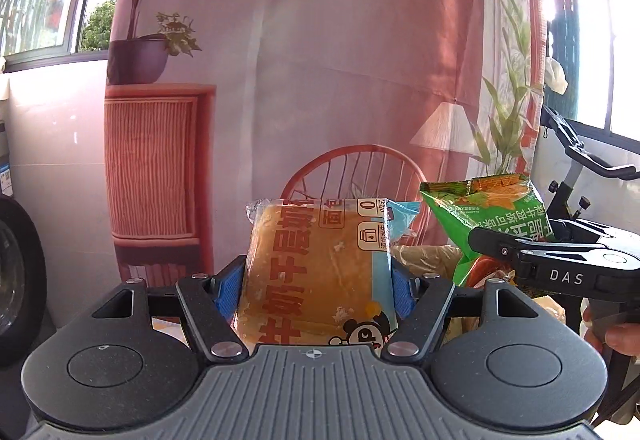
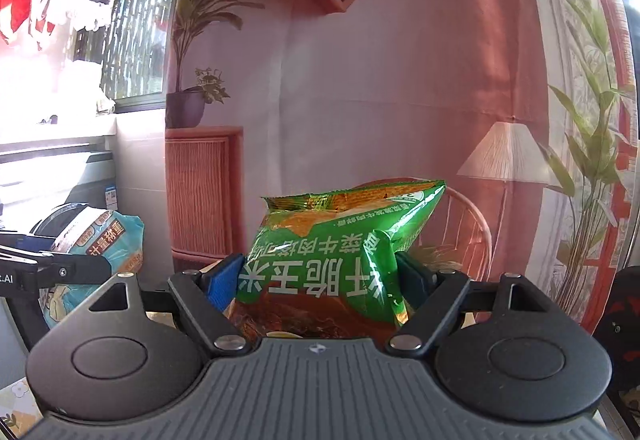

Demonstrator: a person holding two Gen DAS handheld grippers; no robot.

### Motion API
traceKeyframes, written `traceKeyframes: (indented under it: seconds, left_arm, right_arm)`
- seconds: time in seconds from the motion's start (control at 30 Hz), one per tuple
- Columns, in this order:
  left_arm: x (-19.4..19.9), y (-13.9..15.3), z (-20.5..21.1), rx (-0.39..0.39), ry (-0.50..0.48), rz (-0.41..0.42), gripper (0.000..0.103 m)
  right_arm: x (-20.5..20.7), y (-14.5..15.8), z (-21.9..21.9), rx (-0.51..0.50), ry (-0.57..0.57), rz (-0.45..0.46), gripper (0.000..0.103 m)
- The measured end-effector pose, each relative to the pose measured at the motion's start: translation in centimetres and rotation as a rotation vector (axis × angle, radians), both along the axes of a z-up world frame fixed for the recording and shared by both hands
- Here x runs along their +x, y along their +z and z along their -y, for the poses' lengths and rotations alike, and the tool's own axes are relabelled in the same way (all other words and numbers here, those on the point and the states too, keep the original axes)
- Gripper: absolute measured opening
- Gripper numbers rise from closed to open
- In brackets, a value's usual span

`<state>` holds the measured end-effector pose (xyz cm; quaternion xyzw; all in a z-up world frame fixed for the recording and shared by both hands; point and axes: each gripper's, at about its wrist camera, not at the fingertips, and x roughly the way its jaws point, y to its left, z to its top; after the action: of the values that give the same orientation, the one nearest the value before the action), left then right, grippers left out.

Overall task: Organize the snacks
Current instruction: 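Carry both packages over the box and open both grippers to release them, then withdraw both open grippers from the box toward the remaining snacks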

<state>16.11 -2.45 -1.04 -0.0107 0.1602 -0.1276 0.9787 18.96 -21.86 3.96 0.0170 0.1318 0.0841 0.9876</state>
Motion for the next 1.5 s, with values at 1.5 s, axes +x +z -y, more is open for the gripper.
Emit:
traceKeyframes:
  seconds: [1.5]
  left_arm:
    - [-3.9,-2.9,-6.6,-0.003,0.147,-0.192,0.089]
  right_arm:
    - [-4.8,-1.9,-1.4,0.083,0.018,-0.229,0.090]
